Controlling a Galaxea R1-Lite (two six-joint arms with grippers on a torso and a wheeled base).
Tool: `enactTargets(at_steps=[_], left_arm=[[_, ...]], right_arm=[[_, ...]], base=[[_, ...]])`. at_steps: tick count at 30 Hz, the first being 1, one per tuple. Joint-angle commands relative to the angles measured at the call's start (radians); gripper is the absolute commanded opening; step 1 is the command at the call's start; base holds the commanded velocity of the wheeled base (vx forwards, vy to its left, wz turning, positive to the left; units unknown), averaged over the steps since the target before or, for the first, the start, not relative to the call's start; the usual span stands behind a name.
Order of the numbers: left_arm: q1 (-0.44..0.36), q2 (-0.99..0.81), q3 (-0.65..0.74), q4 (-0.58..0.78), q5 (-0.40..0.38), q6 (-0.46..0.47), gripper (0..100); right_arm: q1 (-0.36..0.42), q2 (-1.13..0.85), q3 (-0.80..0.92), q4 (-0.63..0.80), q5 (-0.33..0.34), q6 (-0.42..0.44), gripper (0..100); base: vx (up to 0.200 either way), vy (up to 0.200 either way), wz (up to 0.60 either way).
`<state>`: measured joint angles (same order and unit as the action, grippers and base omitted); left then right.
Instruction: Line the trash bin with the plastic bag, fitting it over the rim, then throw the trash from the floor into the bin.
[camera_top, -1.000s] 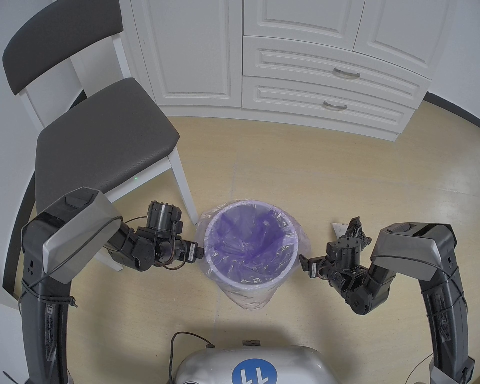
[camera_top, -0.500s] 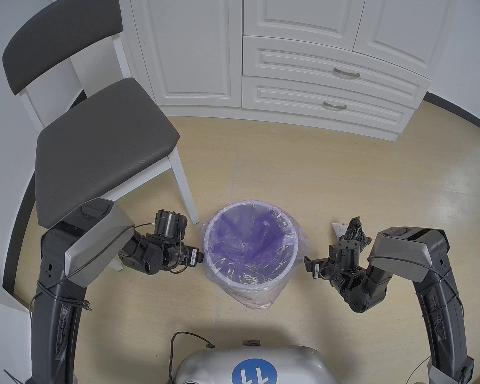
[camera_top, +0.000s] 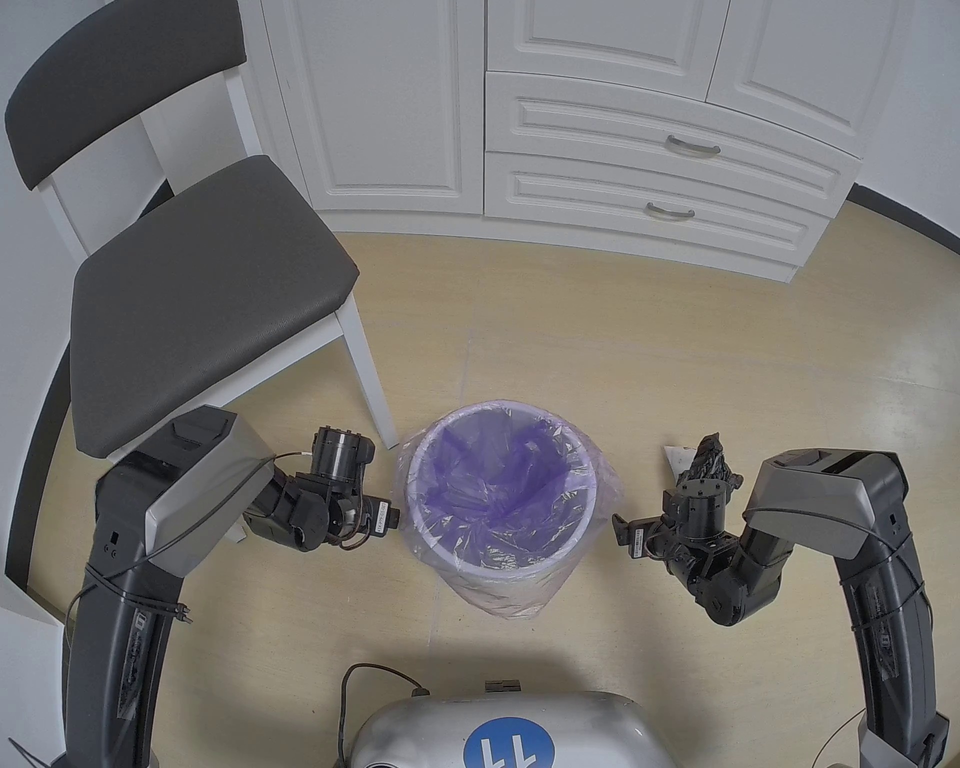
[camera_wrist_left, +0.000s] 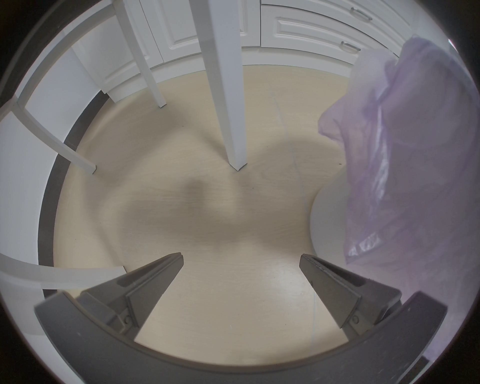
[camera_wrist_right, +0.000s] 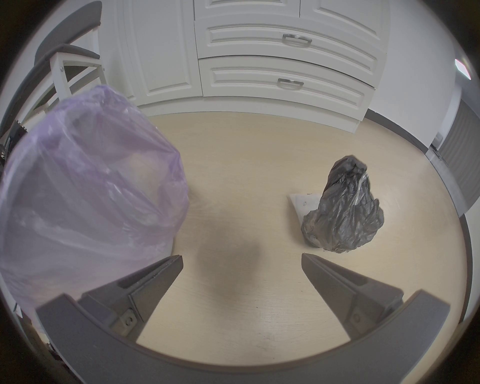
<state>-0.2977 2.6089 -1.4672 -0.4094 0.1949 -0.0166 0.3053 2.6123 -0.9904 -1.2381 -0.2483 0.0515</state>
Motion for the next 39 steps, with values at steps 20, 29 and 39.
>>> enactTargets(at_steps=[20, 29, 39], left_arm=[[0.1, -0.245, 0.283, -0.197, -0.258, 0.116, 100], [0.092, -0.225, 0.291, -0.258, -0.264, 0.112, 100], [0.078, -0.188, 0.281, -0.281, -0.262, 0.104, 100]], right_arm=[[0.026, -0.015, -0.077, 0.002, 0.073, 0.212, 100], [0.047, 0.025, -0.113, 0.002, 0.142, 0.361, 100], [0.054, 0.061, -0.165, 0.078, 0.147, 0.373, 100]], base=[[0.0, 0.0, 0.0], [0.0, 0.0, 0.0], [0.0, 0.0, 0.0]])
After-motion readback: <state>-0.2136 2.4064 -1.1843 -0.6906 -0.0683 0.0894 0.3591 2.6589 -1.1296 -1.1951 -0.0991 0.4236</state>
